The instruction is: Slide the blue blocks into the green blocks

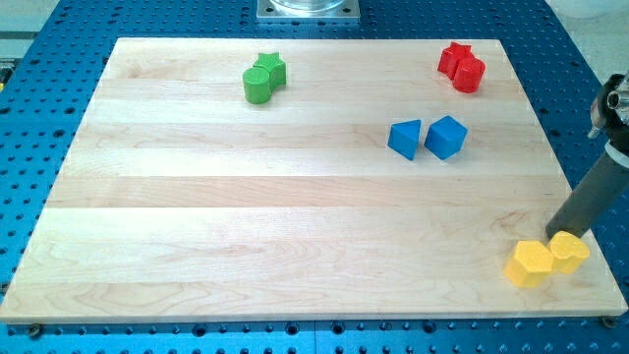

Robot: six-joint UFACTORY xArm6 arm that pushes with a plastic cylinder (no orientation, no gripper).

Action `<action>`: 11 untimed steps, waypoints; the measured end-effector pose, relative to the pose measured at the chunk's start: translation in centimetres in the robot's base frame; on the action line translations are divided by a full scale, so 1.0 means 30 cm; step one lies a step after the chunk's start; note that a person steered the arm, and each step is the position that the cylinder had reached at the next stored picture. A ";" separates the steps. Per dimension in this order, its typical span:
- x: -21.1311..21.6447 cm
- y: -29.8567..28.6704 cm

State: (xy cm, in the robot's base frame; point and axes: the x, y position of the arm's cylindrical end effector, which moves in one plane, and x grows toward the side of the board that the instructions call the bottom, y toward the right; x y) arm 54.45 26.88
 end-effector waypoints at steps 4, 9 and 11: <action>-0.453 -0.003; -0.545 -0.271; -0.511 -0.338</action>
State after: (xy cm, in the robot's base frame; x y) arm 39.11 16.76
